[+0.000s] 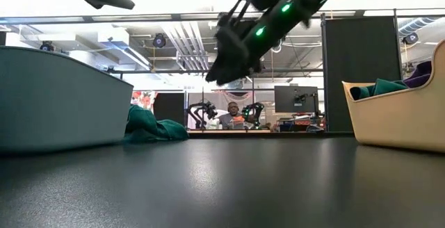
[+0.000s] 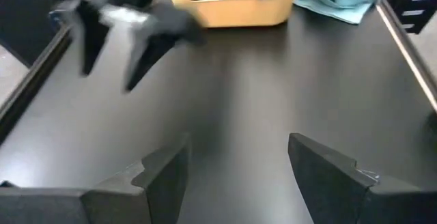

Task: Sort microfiber towel by color & place in baskets
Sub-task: Put the green towel into the yellow bin

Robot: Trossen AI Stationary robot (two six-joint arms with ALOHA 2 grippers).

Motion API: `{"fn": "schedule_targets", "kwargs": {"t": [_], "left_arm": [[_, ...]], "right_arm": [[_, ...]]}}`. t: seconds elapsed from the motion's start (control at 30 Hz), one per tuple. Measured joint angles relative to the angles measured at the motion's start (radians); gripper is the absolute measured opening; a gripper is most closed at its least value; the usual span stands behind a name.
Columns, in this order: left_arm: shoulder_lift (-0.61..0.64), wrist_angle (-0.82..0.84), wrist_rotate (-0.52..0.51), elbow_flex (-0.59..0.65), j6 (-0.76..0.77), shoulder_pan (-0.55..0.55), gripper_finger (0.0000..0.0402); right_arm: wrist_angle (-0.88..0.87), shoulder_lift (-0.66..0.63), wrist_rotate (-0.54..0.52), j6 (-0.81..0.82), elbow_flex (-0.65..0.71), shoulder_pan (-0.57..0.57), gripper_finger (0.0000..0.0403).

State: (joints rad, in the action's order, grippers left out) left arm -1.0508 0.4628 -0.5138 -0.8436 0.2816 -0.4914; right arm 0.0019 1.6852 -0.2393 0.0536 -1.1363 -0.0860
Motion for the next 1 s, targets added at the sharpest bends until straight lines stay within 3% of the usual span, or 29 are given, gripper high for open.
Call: {"fn": "schedule_targets", "kwargs": {"t": [0.27,0.6,1.0], "left_arm": [[0.000,0.033,-0.027,0.001,0.079,-0.073,0.0231],[-0.001,0.064,-0.027,0.003,0.106,-0.080,0.0231],[0.041,0.088,-0.044,0.003,0.095,-0.079,0.0231]], "right_arm": [[-0.120,0.243,0.193,-0.115,-0.275,-0.145,0.0306],[-0.130,0.478,0.194,-0.120,-0.536,-0.222,0.0290],[-0.117,0.743,0.188,0.136,-0.903,-0.214,0.0272]]}}
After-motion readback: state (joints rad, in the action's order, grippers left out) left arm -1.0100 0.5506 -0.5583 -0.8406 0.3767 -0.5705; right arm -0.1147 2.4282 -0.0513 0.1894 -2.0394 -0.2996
